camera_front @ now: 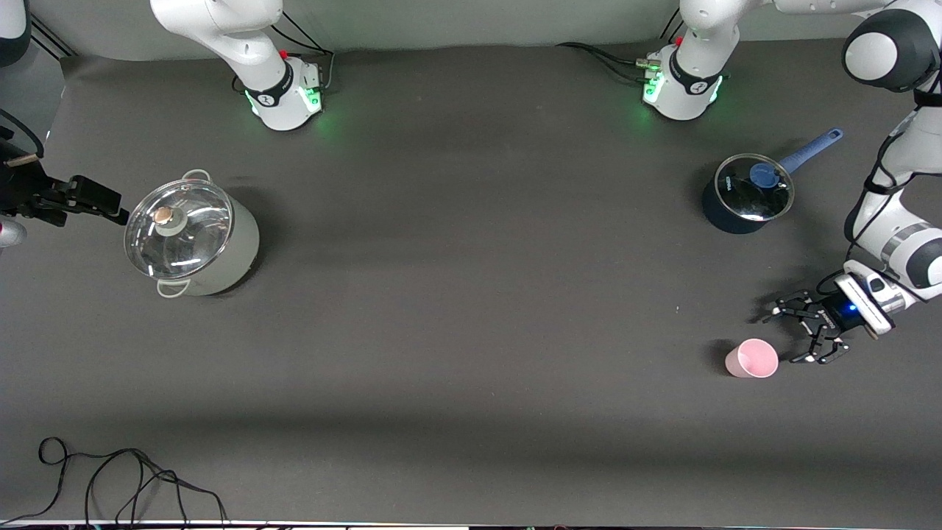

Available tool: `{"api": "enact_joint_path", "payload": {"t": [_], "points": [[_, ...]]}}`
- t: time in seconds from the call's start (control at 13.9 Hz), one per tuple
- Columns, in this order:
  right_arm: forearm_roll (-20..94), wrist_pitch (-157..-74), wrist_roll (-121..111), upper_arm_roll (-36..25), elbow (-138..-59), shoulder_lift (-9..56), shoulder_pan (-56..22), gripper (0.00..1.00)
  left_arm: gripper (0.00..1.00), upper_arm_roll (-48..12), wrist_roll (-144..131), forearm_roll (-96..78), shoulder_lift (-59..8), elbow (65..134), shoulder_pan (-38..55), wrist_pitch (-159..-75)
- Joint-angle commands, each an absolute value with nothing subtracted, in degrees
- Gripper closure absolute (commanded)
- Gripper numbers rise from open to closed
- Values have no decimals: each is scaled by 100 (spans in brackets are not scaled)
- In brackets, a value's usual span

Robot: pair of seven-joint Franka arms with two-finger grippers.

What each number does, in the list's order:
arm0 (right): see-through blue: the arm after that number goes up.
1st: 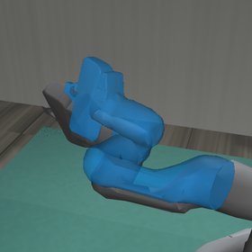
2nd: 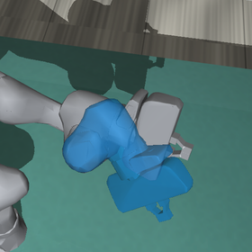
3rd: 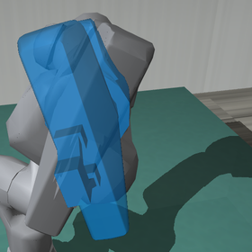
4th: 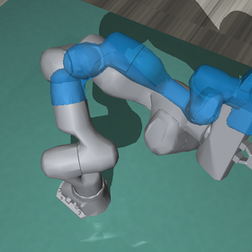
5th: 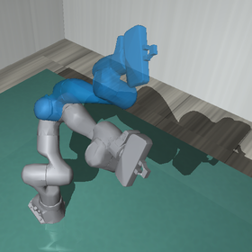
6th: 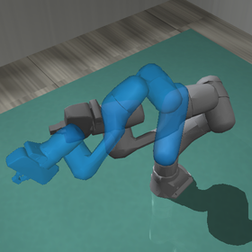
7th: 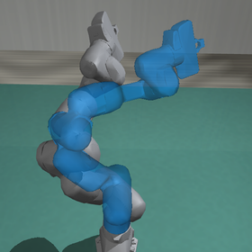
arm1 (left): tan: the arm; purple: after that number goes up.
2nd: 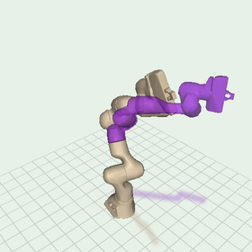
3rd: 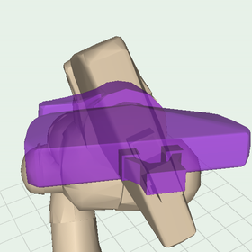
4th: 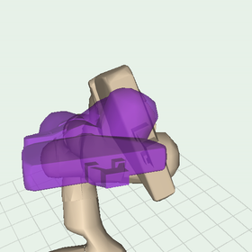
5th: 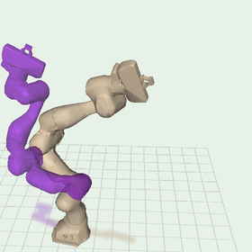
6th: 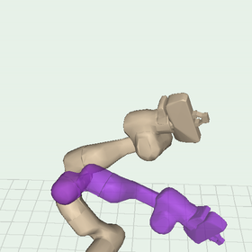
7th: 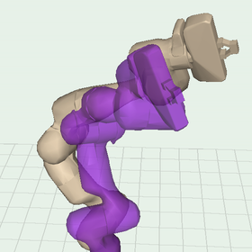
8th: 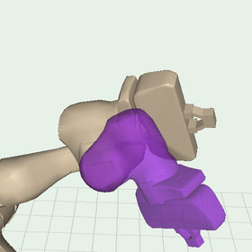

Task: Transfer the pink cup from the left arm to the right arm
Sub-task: 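Move the left gripper down toward the pink cup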

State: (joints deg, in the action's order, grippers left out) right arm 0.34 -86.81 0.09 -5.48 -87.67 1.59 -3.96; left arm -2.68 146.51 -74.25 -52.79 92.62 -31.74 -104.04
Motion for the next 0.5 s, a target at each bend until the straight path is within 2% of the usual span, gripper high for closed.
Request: {"api": "enact_joint_path", "payload": {"t": [0.0,0.43], "points": [[70,-8613,-79,-571,-8675,185,-413,0,0,-272,14792,-7699,-5387,9185,-3094,-10345],[70,-8613,-79,-571,-8675,193,-413,0,0,-439,14792,-8042,-5520,9193,-2962,-10415]]}}
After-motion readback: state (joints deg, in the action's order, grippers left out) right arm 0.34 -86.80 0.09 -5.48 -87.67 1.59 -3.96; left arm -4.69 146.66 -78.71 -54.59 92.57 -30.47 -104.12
